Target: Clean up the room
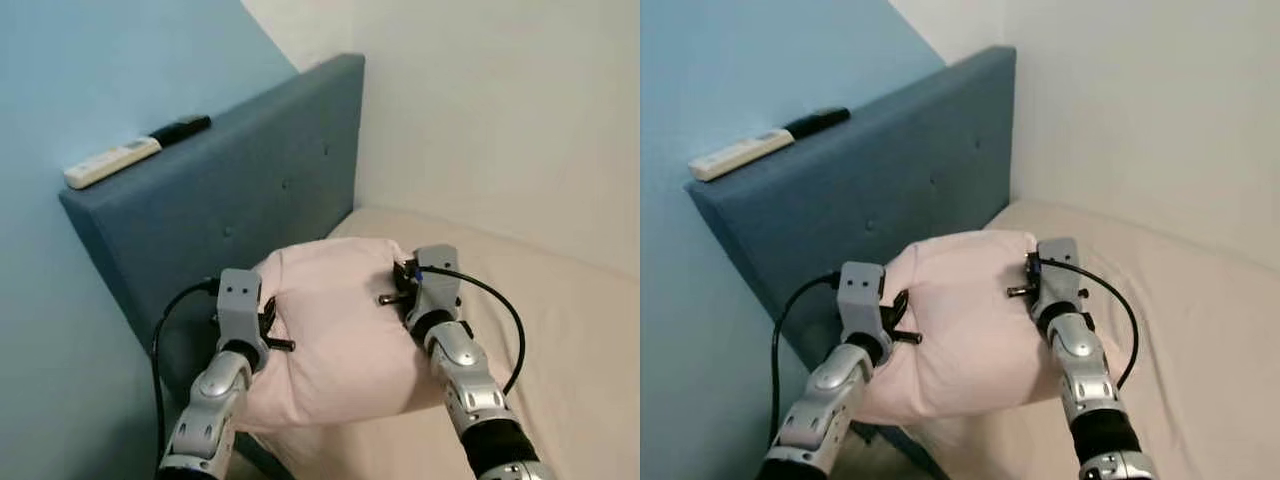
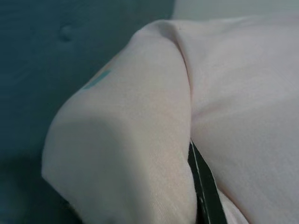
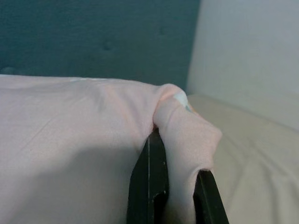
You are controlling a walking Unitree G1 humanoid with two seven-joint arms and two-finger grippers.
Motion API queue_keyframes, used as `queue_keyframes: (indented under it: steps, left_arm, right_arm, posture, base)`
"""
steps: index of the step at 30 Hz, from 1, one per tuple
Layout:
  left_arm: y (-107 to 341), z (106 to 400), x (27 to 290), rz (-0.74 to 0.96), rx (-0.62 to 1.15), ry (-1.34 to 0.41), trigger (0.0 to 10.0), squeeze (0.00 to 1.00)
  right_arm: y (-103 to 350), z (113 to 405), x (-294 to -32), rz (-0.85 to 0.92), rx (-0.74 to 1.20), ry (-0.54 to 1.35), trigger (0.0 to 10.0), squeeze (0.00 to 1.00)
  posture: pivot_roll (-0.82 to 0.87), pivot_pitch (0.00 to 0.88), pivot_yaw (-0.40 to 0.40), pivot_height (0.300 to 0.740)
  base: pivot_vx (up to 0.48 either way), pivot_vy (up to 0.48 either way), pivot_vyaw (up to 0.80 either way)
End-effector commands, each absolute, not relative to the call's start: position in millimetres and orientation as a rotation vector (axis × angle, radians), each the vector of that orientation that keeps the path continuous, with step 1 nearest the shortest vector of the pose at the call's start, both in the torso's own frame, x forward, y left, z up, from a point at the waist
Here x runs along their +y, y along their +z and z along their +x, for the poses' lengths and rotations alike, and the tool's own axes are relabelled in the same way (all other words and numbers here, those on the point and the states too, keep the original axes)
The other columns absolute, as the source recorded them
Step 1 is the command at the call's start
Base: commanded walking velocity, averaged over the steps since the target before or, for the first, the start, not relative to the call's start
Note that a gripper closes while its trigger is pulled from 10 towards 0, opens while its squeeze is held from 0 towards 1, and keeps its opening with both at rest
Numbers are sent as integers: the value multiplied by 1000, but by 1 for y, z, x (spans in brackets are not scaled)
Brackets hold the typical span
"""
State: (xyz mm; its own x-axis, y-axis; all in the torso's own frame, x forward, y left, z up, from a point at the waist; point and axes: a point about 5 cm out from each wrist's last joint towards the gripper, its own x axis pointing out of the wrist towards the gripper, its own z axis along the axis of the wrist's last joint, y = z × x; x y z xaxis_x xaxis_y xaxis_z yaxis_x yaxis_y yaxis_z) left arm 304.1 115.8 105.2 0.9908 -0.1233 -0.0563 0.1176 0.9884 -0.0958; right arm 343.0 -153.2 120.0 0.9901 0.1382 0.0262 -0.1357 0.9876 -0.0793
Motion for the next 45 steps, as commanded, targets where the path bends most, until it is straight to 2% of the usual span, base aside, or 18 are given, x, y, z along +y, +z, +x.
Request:
queue_keyframes:
  steps: [1,6,19,29,39,45]
  left_arm:
    - [115,306,126,-88,6,-72,10000,0]
    - [113,307,125,-34,20,-96,10000,0]
    - [115,308,121,-19,20,-136,10000,0]
    - [116,309,121,-21,20,-139,10000,0]
    - [115,308,115,-11,36,-182,10000,0]
    - [120,310,111,-7,9,-191,10000,0]
  right_arm:
    - [128,344,-160,-87,-76,114,10000,0]
    - [126,343,-160,-85,-72,111,10000,0]
    - [124,342,-161,-78,-70,95,10000,0]
    - [125,342,-161,-74,-73,91,10000,0]
    - [125,342,-162,-70,-73,81,10000,0]
    - [125,342,-163,-67,-75,75,10000,0]
  posture:
    - [-12,72,4,740]
    - [-10,75,8,740]
    - [-9,74,19,740]
    - [-6,76,20,740]
    - [-8,71,30,740]
    - [-8,67,32,740]
  base:
    - [0,0,0]
    - [0,0,0]
    - [0,0,0]
    - [0,288,0]
    - [0,0,0]
    - [0,-250,0]
